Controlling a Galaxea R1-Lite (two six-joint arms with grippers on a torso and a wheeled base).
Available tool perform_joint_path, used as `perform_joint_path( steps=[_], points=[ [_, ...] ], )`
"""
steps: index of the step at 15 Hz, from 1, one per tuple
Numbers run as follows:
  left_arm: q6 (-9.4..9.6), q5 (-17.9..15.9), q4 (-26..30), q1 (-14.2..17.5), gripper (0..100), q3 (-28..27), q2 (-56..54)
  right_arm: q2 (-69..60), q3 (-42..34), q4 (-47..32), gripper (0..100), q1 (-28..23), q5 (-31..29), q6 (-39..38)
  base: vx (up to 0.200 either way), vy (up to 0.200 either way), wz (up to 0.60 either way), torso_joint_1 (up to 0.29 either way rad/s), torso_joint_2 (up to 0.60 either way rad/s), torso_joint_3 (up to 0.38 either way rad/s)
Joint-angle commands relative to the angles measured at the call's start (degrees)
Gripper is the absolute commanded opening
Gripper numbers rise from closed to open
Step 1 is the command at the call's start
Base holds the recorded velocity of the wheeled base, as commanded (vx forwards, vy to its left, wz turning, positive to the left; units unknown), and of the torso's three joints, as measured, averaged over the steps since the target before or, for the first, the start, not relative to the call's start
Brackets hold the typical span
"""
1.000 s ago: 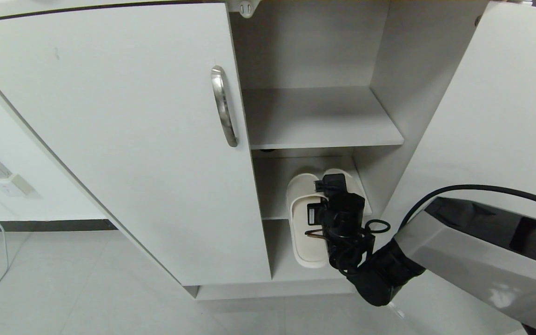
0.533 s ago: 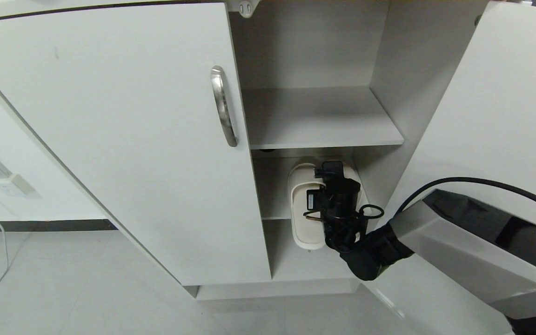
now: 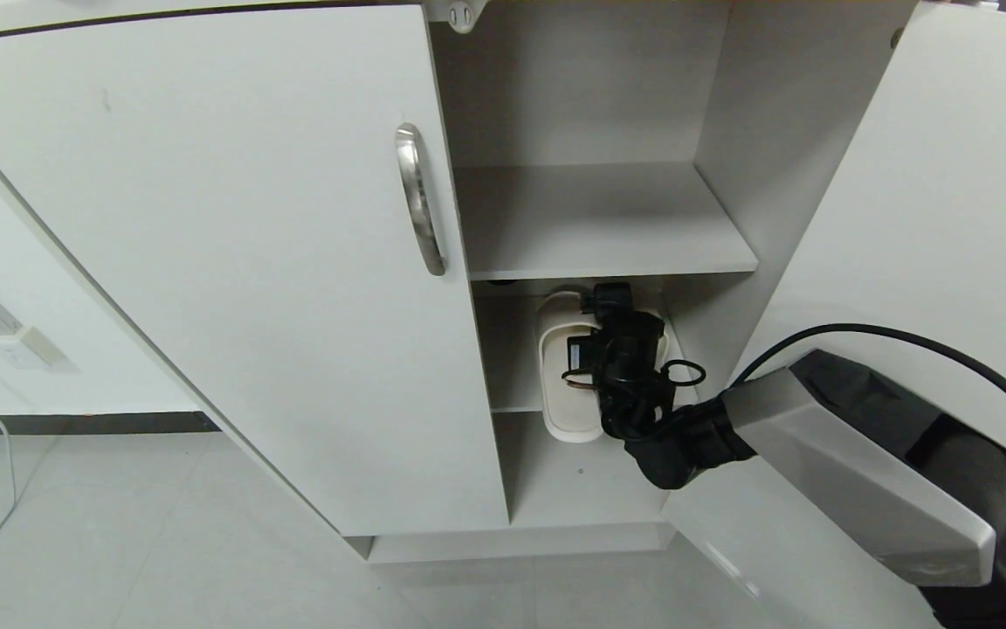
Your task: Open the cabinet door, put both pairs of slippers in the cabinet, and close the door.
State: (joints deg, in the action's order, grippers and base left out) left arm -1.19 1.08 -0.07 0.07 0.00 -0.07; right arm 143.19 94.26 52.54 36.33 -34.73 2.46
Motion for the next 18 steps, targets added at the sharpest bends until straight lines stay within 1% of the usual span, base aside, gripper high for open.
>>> perform_joint_path(
  steps=[1, 3, 6, 18],
  points=[
    [-0.04, -0.03, -0.01, 0.01, 0, 0.0, 0.07, 1.21, 3.04, -1.48, 0, -0.29, 0.28, 0.09, 0.0, 0.0, 0.0, 0.0, 0.0, 0.0],
    [-0.04, -0.03, -0.01, 0.01, 0, 0.0, 0.07, 2.71, 7.08, -4.03, 0, -0.47, 0.28, 0.09, 0.0, 0.0, 0.0, 0.0, 0.0, 0.0],
    [-0.04, 0.06, -0.01, 0.01, 0, 0.0, 0.07, 3.5, 8.84, -5.96, 0, -0.56, 0.37, 0.09, 0.0, 0.0, 0.0, 0.0, 0.0, 0.0],
    [-0.12, 0.06, -0.01, 0.01, 0, 0.0, 0.07, 4.82, 9.19, -6.4, 0, -0.56, 0.28, 0.09, 0.0, 0.0, 0.0, 0.0, 0.0, 0.0]
  ],
)
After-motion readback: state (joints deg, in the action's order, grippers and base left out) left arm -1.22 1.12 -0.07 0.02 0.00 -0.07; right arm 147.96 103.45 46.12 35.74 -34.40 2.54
